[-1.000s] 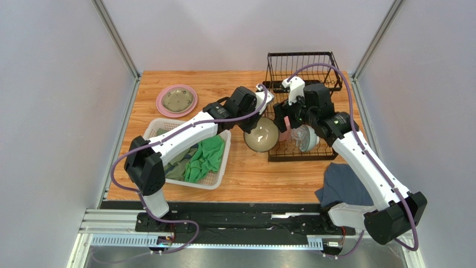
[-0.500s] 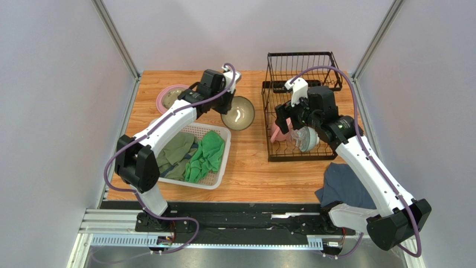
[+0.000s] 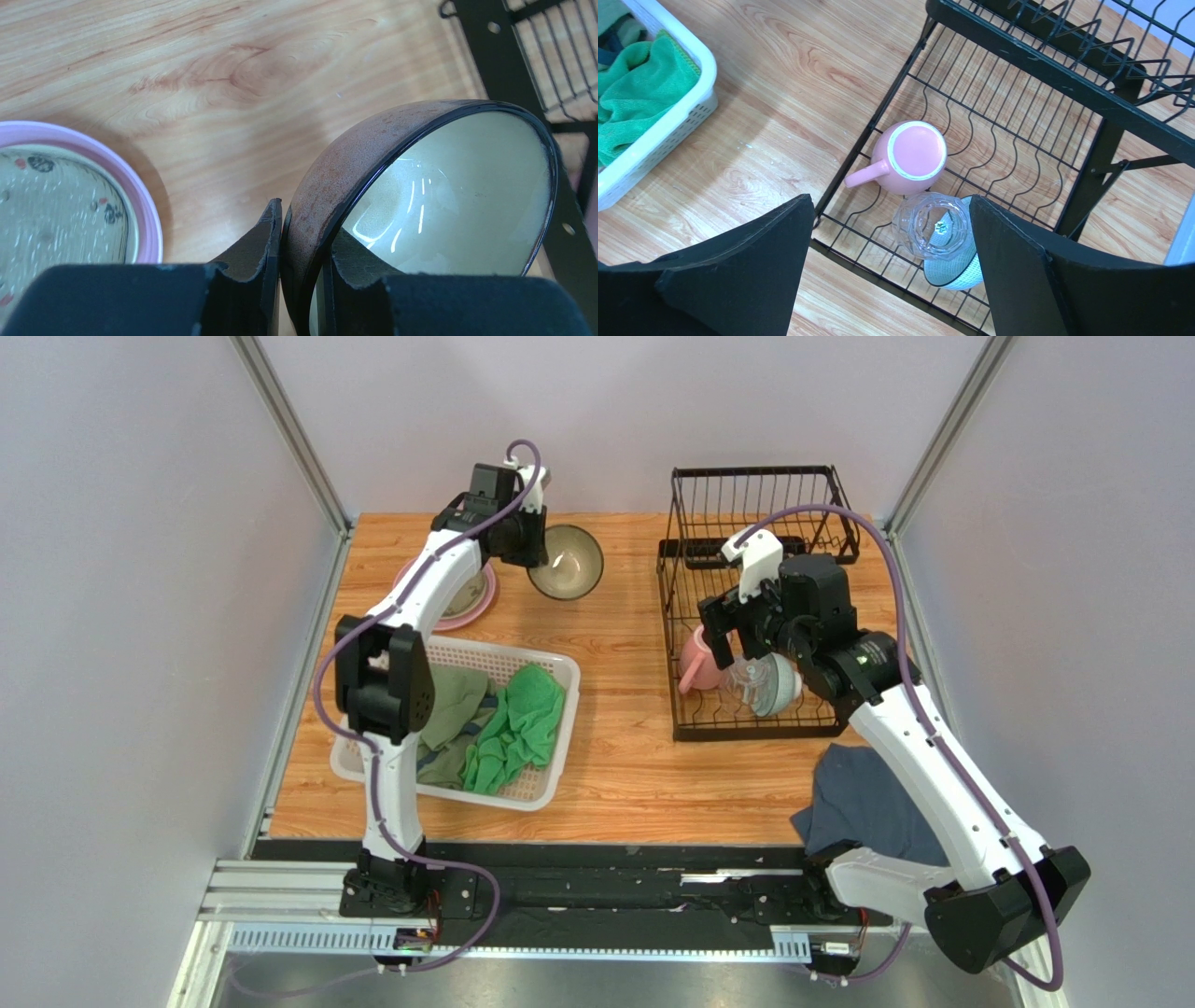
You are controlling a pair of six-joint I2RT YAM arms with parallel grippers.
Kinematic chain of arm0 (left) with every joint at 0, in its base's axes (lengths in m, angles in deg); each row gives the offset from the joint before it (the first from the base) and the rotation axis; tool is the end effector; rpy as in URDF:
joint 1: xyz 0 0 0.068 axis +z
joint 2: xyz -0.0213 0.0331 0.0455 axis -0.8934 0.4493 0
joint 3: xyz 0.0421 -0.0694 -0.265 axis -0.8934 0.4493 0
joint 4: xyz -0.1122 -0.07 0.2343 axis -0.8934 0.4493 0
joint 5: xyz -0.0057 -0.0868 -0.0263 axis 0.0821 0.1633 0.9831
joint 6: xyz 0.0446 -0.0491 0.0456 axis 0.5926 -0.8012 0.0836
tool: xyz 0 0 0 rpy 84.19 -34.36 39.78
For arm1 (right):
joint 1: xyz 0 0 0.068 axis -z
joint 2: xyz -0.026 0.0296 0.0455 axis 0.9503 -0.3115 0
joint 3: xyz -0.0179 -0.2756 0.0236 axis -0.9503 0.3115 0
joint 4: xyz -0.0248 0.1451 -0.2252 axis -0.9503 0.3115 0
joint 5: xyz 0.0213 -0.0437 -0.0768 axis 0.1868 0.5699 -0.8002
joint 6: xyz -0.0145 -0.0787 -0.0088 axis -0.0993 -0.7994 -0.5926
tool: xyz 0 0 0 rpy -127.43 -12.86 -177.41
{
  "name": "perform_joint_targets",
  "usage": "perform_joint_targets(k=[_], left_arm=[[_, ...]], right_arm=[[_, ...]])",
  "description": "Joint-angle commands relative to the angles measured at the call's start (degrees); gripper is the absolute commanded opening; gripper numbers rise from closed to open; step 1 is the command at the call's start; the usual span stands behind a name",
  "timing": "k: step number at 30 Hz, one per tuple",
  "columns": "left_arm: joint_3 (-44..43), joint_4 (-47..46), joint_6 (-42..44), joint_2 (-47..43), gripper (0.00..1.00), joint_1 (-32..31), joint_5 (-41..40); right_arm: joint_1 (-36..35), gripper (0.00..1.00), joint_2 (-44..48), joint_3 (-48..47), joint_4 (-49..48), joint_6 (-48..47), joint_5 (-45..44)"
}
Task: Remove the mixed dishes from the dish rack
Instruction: Place the bowl at the center of the board.
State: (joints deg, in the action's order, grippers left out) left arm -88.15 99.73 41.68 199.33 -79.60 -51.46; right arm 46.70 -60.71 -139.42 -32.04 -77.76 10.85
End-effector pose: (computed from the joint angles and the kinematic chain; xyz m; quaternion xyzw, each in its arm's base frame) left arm 0.4897 -0.1575 0.2759 0.1342 0.8981 -0.1622 0.3863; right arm 0.2500 0.1200 0.3650 -0.2754 0.8318 0.0766 0.4758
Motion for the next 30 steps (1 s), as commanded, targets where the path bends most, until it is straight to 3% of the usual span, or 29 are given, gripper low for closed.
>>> perform_joint_targets(k=[1,9,30], left_arm=[[-10.53,0.81,-4.8,6.58,0.0,2.58,6.15],[-21.79,5.48,-7.26,17.48,0.0,5.39,9.94],[-22.41,4.51,-9.11,22.94,0.0,7.15,9.67]], right_arm=[[0.27,0.87,1.42,0.75,-2.73,-1.89,-3.97],[0.8,0.87,2.21,2.51,-3.26,-2.77,-5.21],[1.42,0.88,3.53,4.18,-3.17,-3.65,-4.59]])
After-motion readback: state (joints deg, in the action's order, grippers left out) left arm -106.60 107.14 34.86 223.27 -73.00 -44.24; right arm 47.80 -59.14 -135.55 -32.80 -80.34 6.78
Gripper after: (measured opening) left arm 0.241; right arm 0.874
